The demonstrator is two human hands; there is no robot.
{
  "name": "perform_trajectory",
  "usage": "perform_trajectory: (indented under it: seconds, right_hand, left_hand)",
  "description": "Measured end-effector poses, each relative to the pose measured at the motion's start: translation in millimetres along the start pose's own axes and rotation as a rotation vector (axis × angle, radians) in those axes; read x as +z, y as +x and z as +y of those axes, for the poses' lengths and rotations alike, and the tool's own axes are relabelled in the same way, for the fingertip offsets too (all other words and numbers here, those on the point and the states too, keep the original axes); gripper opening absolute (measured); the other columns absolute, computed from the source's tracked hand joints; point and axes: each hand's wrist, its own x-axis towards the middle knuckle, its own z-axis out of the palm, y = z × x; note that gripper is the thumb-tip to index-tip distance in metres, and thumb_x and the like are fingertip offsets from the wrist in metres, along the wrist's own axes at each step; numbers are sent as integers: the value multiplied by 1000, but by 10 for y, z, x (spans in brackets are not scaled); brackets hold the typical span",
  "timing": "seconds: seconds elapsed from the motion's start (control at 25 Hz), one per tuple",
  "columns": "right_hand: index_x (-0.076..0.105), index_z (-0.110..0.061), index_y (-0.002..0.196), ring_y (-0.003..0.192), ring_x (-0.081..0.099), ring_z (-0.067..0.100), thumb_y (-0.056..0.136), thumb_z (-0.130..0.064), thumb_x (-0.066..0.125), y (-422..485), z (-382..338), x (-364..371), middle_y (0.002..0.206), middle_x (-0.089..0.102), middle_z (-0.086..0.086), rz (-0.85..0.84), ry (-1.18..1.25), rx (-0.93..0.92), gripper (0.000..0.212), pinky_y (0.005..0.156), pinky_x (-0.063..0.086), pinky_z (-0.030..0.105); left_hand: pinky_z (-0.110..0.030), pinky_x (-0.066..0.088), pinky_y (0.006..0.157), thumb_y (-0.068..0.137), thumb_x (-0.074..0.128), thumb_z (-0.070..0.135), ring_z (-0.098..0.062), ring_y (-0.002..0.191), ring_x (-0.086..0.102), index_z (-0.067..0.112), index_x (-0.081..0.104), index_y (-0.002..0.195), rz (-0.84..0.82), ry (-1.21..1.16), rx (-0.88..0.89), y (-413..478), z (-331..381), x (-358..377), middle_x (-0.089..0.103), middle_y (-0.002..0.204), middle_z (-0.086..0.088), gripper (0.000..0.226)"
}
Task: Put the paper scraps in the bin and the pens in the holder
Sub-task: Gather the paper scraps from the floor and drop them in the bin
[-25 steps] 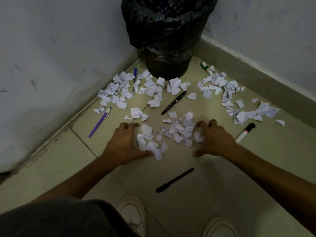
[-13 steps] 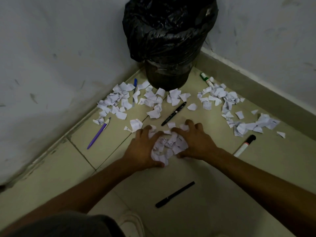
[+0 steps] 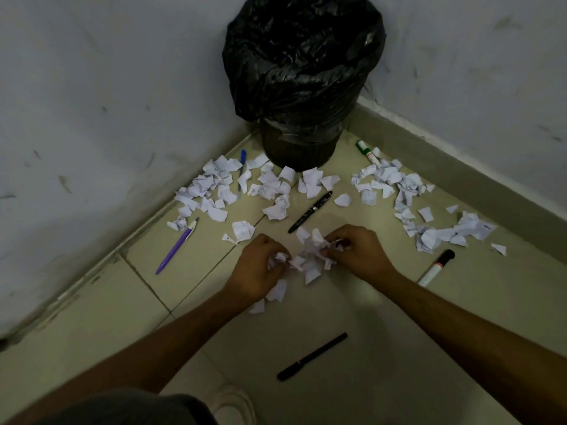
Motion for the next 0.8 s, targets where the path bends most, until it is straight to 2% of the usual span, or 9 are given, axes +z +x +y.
perform_trajectory:
  seconds: [0.04, 0.12, 0.2, 0.32, 0.44, 0.56, 0.64, 0.72, 0.8]
  right_hand:
    - [77, -13, 94, 78, 65, 15, 74, -17, 84, -11, -45, -64, 90, 71, 0, 48, 96, 51, 22, 69, 56, 27]
    - [76, -19, 91, 79, 69, 17, 74, -18, 85, 25, -158, -212, 90, 73, 0, 116, 276, 114, 19, 68, 62, 32]
    - [77, -19, 89, 81, 70, 20, 73, -20, 86, 87, -309, -377, 91, 73, 0, 176, 362, 112, 19, 66, 63, 34]
    - [77, -14, 93, 81, 72, 22, 74, -21, 85, 241, -664, -725, 91, 75, 2, 249, 426, 18, 22, 68, 62, 36]
    - [75, -3, 96, 74, 74, 19, 78, -8, 80, 399, -1150, -1125, 86, 77, 8, 269, 600, -91, 19, 64, 58, 26]
    - [72, 2, 97, 72, 73, 16, 78, -3, 79, 614, -1625, -1517, 82, 76, 9, 334, 706, -156, 21, 64, 57, 23]
    - [74, -3, 96, 76, 74, 17, 77, -6, 81, 829, -1838, -1708, 84, 76, 6, 371, 642, -193, 21, 67, 59, 26]
    - [76, -10, 94, 80, 74, 19, 74, -13, 84, 1100, -1963, -1832, 87, 76, 4, 406, 503, -200, 22, 72, 62, 33]
    - [77, -13, 93, 81, 73, 21, 72, -17, 86, 1380, -2024, -1898, 88, 75, 4, 426, 337, -189, 23, 75, 62, 35]
  left_hand:
    - [-6, 38, 68, 78, 75, 10, 0, 78, 55, 17, 75, 90, 50, -34, -6, -3, 66, -67, 62, 93, -5, 13]
    - [-6, 40, 71, 78, 75, 18, 2, 82, 57, 21, 74, 87, 153, -59, 25, 63, 256, -247, 64, 90, 2, 10]
    - [-16, 46, 75, 80, 75, 22, -2, 87, 60, 21, 74, 88, 221, -62, 68, 204, 495, -477, 66, 91, 6, 8]
    - [-27, 54, 77, 81, 77, 22, -8, 89, 65, 24, 72, 89, 314, -176, 110, 591, 906, -918, 70, 95, 8, 9]
    - [-30, 55, 75, 81, 75, 26, -12, 86, 69, 26, 73, 89, 413, -226, 215, 1127, 1303, -1393, 72, 92, 4, 8]
    - [-22, 52, 72, 79, 74, 25, -8, 78, 67, 25, 75, 87, 519, -162, 259, 1735, 1648, -1782, 72, 85, 8, 8]
    - [-17, 49, 72, 78, 74, 23, -4, 78, 64, 22, 76, 88, 498, -27, 228, 2105, 1743, -1885, 73, 86, 7, 10]
    - [-14, 46, 73, 77, 76, 23, -7, 85, 65, 20, 76, 95, 350, 105, 137, 2392, 1753, -1912, 75, 95, 1, 18]
    - [-18, 46, 83, 77, 76, 22, -15, 101, 65, 20, 70, 114, 174, 241, 36, 2556, 1743, -1928, 71, 113, -3, 38]
